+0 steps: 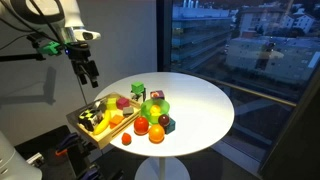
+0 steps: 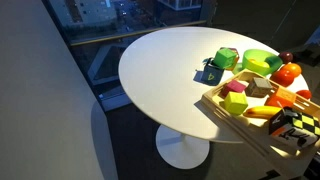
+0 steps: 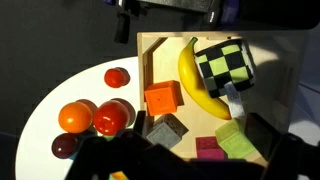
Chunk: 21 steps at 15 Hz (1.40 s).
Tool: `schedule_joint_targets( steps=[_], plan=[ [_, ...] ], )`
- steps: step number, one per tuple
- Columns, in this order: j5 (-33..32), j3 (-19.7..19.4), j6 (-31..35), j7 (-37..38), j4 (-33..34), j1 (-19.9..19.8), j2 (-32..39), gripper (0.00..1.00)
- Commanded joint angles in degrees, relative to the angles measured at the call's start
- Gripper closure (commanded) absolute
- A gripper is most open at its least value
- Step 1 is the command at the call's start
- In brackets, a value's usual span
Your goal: Remove the checked plushy cube from the crate and put it on the table
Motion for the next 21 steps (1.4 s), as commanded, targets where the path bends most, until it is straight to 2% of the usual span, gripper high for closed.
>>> schedule_joint_targets(
  steps=[1, 12, 21],
  plan=[
    [-0.6, -0.8, -0.1, 0.5, 0.1, 0.8, 0.1, 0.00],
    [0.1, -2.4, 2.0, -1.8, 0.4, 1.4, 2.5, 0.00],
    [2.1, -5.7, 7.1, -8.1, 0.7, 3.7, 9.6, 0.00]
  ],
)
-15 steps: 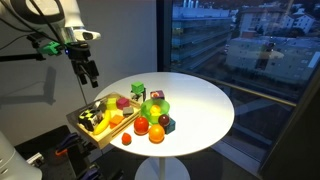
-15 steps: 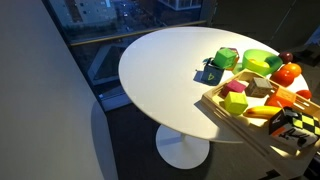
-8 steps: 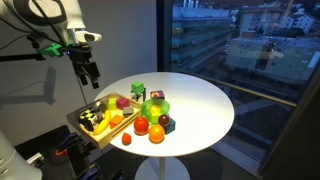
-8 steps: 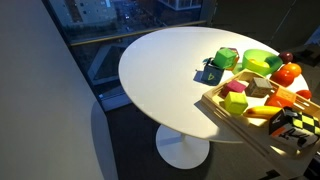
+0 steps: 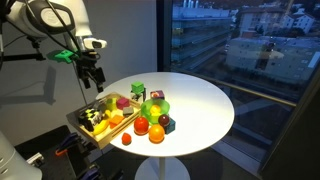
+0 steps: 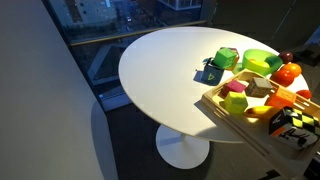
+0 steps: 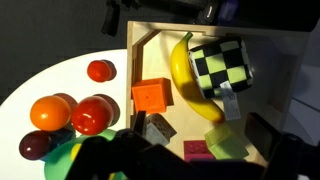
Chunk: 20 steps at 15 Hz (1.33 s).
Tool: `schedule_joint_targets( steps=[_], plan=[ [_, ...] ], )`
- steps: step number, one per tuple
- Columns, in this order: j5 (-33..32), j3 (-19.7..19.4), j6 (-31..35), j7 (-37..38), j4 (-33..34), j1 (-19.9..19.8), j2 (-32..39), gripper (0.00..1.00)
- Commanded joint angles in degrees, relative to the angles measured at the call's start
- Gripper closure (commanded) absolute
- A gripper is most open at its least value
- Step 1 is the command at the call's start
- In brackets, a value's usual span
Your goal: Remove the checked plushy cube from the crate and put it on the table
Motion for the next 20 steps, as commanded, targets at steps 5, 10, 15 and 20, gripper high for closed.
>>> schedule_joint_targets(
  steps=[5, 10, 15, 20],
  plan=[
    [3.9, -2.2, 3.9, -5.6, 0.7, 2.8, 8.2, 0.00],
    [3.9, -1.7, 5.1, -6.6, 0.6, 3.3, 12.8, 0.00],
    [4.1, -1.1, 7.0, -8.5, 0.4, 4.0, 17.2, 0.00],
    [4.1, 0.1, 11.0, -8.6, 0.6, 5.1, 22.2, 0.00]
  ],
)
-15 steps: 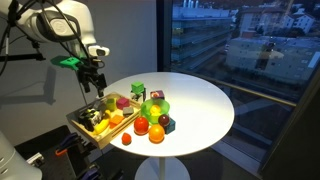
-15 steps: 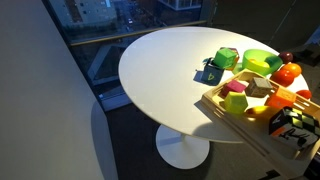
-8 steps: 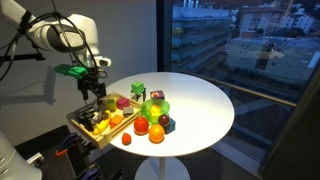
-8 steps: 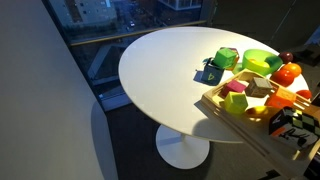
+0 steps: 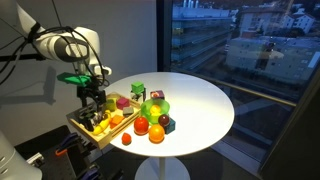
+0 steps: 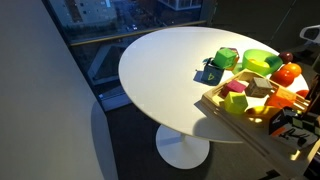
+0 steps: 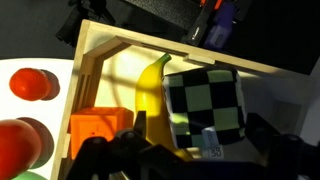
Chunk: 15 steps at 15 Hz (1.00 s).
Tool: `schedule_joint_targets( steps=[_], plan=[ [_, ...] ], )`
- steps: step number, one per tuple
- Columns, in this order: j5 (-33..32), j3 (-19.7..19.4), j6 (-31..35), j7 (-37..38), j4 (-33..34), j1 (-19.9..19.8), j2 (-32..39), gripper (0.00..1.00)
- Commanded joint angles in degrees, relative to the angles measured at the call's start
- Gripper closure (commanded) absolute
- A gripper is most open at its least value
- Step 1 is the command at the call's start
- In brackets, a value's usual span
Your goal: Remove the checked plushy cube from the crate and put it on the table
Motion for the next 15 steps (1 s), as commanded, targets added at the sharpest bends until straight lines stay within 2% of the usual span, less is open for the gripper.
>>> schedule_joint_targets(
  steps=[1, 10, 11, 12, 15],
  plan=[
    [1.2, 1.1, 3.5, -1.1, 0.6, 0.6, 3.9, 0.00],
    [-0.4, 3.1, 9.8, 0.6, 0.7, 0.2, 9.9, 0.00],
    [-0.4, 3.1, 9.7, 0.5, 0.8, 0.2, 10.0, 0.25],
    [-0.5, 3.1, 9.3, 0.5, 0.7, 0.1, 9.6, 0.26],
    [-0.3, 2.8, 7.9, 1.1, 0.9, -0.3, 8.5, 0.49]
  ],
)
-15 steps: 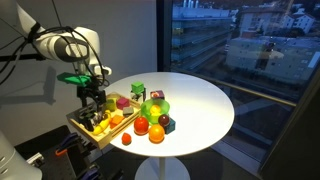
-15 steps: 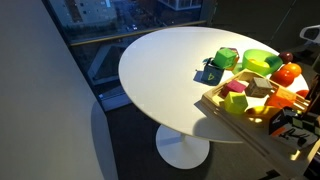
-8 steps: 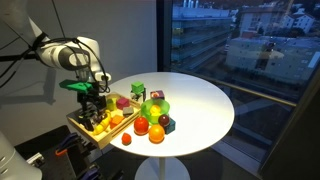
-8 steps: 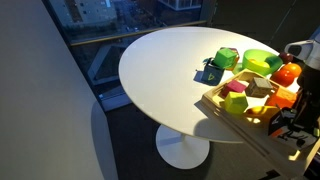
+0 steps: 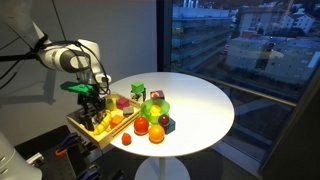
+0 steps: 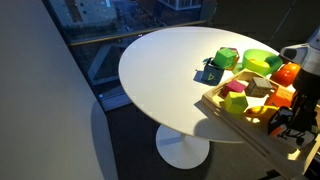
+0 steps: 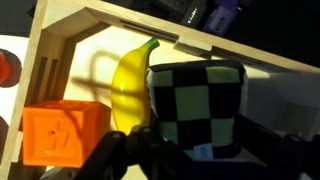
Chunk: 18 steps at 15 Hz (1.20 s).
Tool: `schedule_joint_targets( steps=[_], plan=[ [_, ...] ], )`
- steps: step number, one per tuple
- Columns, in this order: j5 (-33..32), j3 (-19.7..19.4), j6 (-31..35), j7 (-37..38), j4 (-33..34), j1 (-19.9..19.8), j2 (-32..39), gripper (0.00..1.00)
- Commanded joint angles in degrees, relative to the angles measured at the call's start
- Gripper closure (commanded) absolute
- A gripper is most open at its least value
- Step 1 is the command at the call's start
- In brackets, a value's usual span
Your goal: Remove the checked plushy cube from the crate and put it on the table
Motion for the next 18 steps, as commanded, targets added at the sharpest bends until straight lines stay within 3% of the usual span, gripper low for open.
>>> schedule_joint_targets(
  steps=[1, 7, 9, 18],
  plan=[
    [-0.4, -0.1, -1.4, 1.4, 0.6, -1.0, -1.0, 0.55],
    [0.9, -1.2, -4.5, 2.2, 1.0, -2.3, -5.6, 0.94],
    [1.1, -1.7, -6.2, 2.5, 1.4, -2.6, -7.3, 1.00],
    [0.5, -1.3, -10.1, 8.5, 6.8, -3.1, -11.1, 0.97]
  ],
)
